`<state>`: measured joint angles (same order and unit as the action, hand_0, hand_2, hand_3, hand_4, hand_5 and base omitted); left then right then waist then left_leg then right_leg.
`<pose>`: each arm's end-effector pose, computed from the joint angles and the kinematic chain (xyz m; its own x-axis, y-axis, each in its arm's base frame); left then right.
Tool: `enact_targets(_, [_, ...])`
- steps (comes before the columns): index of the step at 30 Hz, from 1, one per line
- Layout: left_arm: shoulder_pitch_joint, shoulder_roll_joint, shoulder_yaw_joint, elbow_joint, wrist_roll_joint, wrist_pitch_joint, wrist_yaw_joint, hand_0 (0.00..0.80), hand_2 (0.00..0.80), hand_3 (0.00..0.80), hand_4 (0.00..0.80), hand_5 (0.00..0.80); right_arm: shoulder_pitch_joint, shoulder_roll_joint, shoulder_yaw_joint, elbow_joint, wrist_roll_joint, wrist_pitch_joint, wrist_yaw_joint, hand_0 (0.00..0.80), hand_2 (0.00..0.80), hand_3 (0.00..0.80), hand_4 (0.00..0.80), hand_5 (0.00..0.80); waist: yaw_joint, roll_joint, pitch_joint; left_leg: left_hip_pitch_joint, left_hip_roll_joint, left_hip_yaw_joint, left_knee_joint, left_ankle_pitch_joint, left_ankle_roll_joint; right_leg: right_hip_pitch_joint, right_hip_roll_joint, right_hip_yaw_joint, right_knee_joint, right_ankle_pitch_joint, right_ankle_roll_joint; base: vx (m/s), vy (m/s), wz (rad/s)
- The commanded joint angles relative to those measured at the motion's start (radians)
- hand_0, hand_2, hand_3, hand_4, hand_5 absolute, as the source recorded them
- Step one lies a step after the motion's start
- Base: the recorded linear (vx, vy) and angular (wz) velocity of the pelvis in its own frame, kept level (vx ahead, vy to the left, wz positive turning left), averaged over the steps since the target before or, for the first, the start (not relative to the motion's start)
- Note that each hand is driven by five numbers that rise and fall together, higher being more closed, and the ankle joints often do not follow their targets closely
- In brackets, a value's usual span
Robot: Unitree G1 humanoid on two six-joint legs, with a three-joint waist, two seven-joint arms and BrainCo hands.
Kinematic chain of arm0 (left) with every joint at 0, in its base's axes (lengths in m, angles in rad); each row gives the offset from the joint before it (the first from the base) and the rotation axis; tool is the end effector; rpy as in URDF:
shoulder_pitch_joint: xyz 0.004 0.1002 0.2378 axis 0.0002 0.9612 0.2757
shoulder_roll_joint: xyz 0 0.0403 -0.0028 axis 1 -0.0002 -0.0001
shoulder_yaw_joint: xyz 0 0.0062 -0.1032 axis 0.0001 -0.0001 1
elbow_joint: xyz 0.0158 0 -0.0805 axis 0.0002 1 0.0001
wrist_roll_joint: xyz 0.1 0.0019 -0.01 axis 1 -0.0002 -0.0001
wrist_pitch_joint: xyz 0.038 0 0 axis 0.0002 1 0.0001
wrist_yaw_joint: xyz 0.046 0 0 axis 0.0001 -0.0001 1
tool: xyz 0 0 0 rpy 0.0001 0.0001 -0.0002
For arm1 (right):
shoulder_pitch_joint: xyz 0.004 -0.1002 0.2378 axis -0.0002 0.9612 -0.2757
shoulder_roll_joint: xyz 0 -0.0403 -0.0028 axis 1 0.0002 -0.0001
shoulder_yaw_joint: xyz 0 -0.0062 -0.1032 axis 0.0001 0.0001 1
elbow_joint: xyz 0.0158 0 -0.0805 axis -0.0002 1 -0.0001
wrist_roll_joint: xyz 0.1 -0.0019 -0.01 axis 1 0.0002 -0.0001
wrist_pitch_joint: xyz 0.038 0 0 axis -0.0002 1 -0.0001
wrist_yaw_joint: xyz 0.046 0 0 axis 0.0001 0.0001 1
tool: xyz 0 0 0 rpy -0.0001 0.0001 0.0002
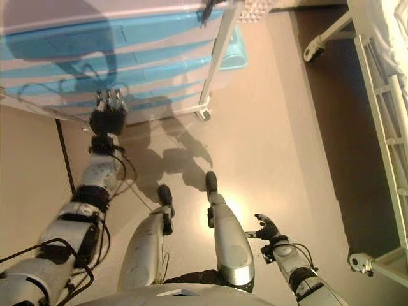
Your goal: Open the drawer and pick up the medicine
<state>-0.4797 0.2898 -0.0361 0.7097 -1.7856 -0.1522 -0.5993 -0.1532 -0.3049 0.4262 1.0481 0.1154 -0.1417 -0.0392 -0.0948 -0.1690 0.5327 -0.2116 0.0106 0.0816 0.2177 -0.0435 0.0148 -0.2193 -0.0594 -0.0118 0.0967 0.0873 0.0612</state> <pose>0.2853 0.2099 0.0396 0.9205 0.1098 0.3750 0.3522 0.1823 -0.9180 0.1538 -0.2058 -0.0858 0.6939 -0.0168 -0.7199 -0.2944 0.9058 -0.3049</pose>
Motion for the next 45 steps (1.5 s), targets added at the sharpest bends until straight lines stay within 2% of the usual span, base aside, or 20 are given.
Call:
enact_targets(1, [0.094,-0.027,-0.039,-0.366,0.024,0.040,-0.505,0.800,0.800,0.800,0.800,0.800,0.013,-0.012,-0.016,-0.016,-0.058,0.004,0.020,0.000,0.000,0.000,0.000,0.000,0.106,0.062,-0.135,-0.026,-0.050,-0.060,-0.006,-0.027,-0.006,0.034,0.043,-0.035,0.057,-0.110,-0.059,-0.001,-0.044,0.46])
enact_targets(6, [0.265,-0.036,-0.019,-0.269,-0.068,0.162,-0.607,0.800,0.800,0.800,0.800,0.800,-0.006,-0.052,-0.069,0.010,-0.107,0.014,0.042,0.000,0.000,0.000,0.000,0.000,0.149,0.098,-0.170,0.035,-0.031,-0.071,-0.044,-0.003,-0.031,0.117,0.033,-0.101,0.027,-0.127,-0.063,-0.020,-0.052,0.53])
enact_targets(10, [0.384,-0.038,0.038,-0.124,-0.122,0.256,-0.598,0.800,0.800,0.800,0.800,0.800,-0.016,-0.072,-0.098,0.026,-0.151,0.009,0.062,0.000,0.000,0.000,0.000,0.000,0.179,0.117,-0.192,0.064,-0.025,-0.082,-0.048,0.005,-0.046,0.168,0.030,-0.133,0.003,-0.128,-0.061,-0.011,-0.063,0.41])
enact_targets(13, [0.468,-0.046,0.090,0.020,-0.086,0.300,-0.539,0.800,0.800,0.800,0.800,0.800,-0.023,-0.076,-0.122,0.035,-0.156,0.008,0.072,0.000,0.000,0.000,0.000,0.000,0.196,0.127,-0.207,0.085,-0.028,-0.091,-0.058,0.008,-0.049,0.189,0.026,-0.152,-0.008,-0.129,-0.059,-0.015,-0.047,0.12])
enact_targets(16, [0.535,-0.069,0.148,0.174,0.012,0.303,-0.435,0.800,0.800,0.800,0.800,0.800,-0.024,-0.066,-0.152,0.069,-0.167,-0.014,0.079,0.000,0.000,0.000,0.000,0.000,0.210,0.136,-0.221,0.095,-0.038,-0.105,-0.064,0.011,-0.052,0.203,0.021,-0.170,-0.017,-0.131,-0.059,-0.006,-0.036,0.09])
enact_targets(19, [0.582,-0.091,0.205,0.289,0.157,0.258,-0.229,0.800,0.800,0.800,0.800,0.800,-0.018,-0.048,-0.184,0.104,-0.175,-0.029,0.072,0.000,0.000,0.000,0.000,0.000,0.223,0.146,-0.237,0.109,-0.052,-0.116,-0.072,0.009,-0.052,0.220,0.013,-0.188,-0.032,-0.131,-0.055,0.021,-0.012,0.23])
enact_targets(22, [0.605,-0.084,0.278,0.420,0.329,0.222,-0.042,0.800,0.800,0.800,0.800,0.800,-0.017,-0.041,-0.216,0.144,-0.180,-0.037,0.066,0.000,0.000,0.000,0.000,0.000,0.227,0.162,-0.251,0.119,-0.065,-0.122,-0.084,0.009,-0.054,0.227,0.005,-0.198,-0.047,-0.129,-0.051,0.014,0.045,0.29])
enact_targets(25, [0.611,-0.063,0.343,0.551,0.494,0.184,0.079,0.800,0.800,0.800,0.800,0.800,-0.009,-0.035,-0.239,0.181,-0.193,-0.042,0.053,0.000,0.000,0.000,0.000,0.000,0.223,0.177,-0.266,0.130,-0.076,-0.126,-0.095,0.009,-0.052,0.232,-0.003,-0.203,-0.054,-0.131,-0.047,0.020,0.093,0.31])
enact_targets(29, [0.599,-0.045,0.355,0.620,0.687,0.119,0.229,0.800,0.800,0.800,0.800,0.800,0.007,-0.025,-0.255,0.226,-0.218,-0.054,0.032,0.000,0.000,0.000,0.000,0.000,0.211,0.186,-0.284,0.142,-0.085,-0.125,-0.109,0.010,-0.049,0.234,-0.011,-0.205,-0.059,-0.128,-0.043,0.025,0.069,0.08])
enact_targets(30, [0.593,-0.039,0.347,0.635,0.743,0.099,0.300,0.800,0.800,0.800,0.800,0.800,0.016,-0.023,-0.261,0.233,-0.219,-0.050,0.023,0.000,0.000,0.000,0.000,0.000,0.205,0.186,-0.293,0.151,-0.087,-0.124,-0.119,0.009,-0.047,0.236,-0.012,-0.205,-0.062,-0.126,-0.042,0.046,0.043,0.16])
enact_targets(31, [0.590,-0.038,0.335,0.639,0.793,0.091,0.361,0.765,0.765,0.765,0.765,0.765,0.023,-0.022,-0.264,0.236,-0.222,-0.049,0.016,0.000,0.000,0.000,0.000,0.000,0.202,0.186,-0.298,0.157,-0.089,-0.124,-0.123,0.008,-0.045,0.238,-0.013,-0.204,-0.065,-0.124,-0.040,0.059,0.042,0.24])
enact_targets(32, [0.585,-0.038,0.326,0.645,0.824,0.085,0.407,0.311,0.311,0.311,0.311,0.311,0.030,-0.019,-0.266,0.240,-0.224,-0.046,0.005,0.000,0.000,0.000,0.000,0.000,0.197,0.186,-0.304,0.161,-0.091,-0.124,-0.129,0.008,-0.043,0.240,-0.013,-0.203,-0.068,-0.121,-0.039,0.059,0.034,0.22])
enact_targets(33, [0.581,-0.035,0.315,0.651,0.865,0.084,0.460,0.000,0.000,0.000,0.000,0.000,0.037,-0.019,-0.270,0.244,-0.232,-0.039,-0.009,0.000,0.000,0.000,0.000,0.000,0.191,0.185,-0.310,0.167,-0.091,-0.121,-0.135,0.007,-0.041,0.242,-0.012,-0.200,-0.072,-0.119,-0.038,0.059,0.031,0.15])
enact_targets(35, [0.577,-0.034,0.294,0.659,1.017,0.058,0.541,0.000,0.000,0.000,0.000,0.000,0.047,-0.021,-0.274,0.250,-0.241,-0.016,-0.041,0.000,0.000,0.000,0.000,0.000,0.184,0.182,-0.318,0.177,-0.092,-0.120,-0.143,0.006,-0.039,0.243,-0.011,-0.197,-0.076,-0.115,-0.035,0.055,0.024,-0.06])
enact_targets(37, [0.560,-0.019,0.212,0.661,1.377,-0.005,0.656,0.000,0.000,0.000,0.000,0.000,0.057,-0.025,-0.279,0.265,-0.240,0.044,-0.117,0.000,0.000,0.000,0.000,0.000,0.172,0.179,-0.324,0.191,-0.091,-0.109,-0.152,0.001,-0.031,0.249,-0.007,-0.187,-0.082,-0.110,-0.032,0.043,0.023,-0.25])
enact_targets(38, [0.556,-0.015,0.185,0.659,1.500,-0.020,0.668,0.000,0.000,0.000,0.000,0.000,0.058,-0.027,-0.281,0.269,-0.234,0.054,-0.134,0.000,0.000,0.000,0.000,0.000,0.169,0.178,-0.327,0.189,-0.092,-0.108,-0.155,0.004,-0.030,0.245,-0.007,-0.186,-0.084,-0.106,-0.031,0.013,0.024,-0.27])
enact_targets(39, [0.546,-0.002,0.087,0.649,1.628,-0.043,0.716,0.000,0.000,0.000,0.000,0.000,0.059,-0.037,-0.287,0.275,-0.223,0.073,-0.176,0.000,0.000,0.000,0.000,0.000,0.161,0.177,-0.329,0.193,-0.090,-0.103,-0.160,0.005,-0.026,0.244,-0.004,-0.179,-0.087,-0.101,-0.029,-0.003,0.031,-0.24])
enact_targets(40, [0.539,0.005,0.021,0.636,1.697,-0.046,0.725,0.000,0.000,0.000,0.000,0.000,0.059,-0.047,-0.296,0.274,-0.200,0.096,-0.219,0.000,0.000,0.000,0.000,0.000,0.154,0.178,-0.331,0.196,-0.088,-0.097,-0.165,0.006,-0.023,0.242,-0.001,-0.171,-0.090,-0.097,-0.026,0.000,0.039,-0.18])
enact_targets(42, [0.523,0.016,-0.052,0.607,1.655,-0.020,0.693,0.000,0.000,0.000,0.000,0.000,0.060,-0.081,-0.339,0.261,-0.174,0.105,-0.300,0.000,0.000,0.000,0.000,0.000,0.136,0.176,-0.333,0.211,-0.084,-0.088,-0.178,0.002,-0.015,0.244,0.006,-0.152,-0.097,-0.089,-0.019,0.014,0.037,-0.23])
enact_targets(45, [0.511,0.020,-0.078,0.584,1.583,0.008,0.643,0.000,0.000,0.000,0.000,0.000,0.065,-0.116,-0.402,0.226,-0.141,0.056,-0.402,0.000,0.000,0.000,0.000,0.000,0.119,0.166,-0.337,0.237,-0.078,-0.072,-0.203,-0.002,-0.003,0.250,0.012,-0.131,-0.108,-0.075,-0.010,0.022,0.016,-0.33])
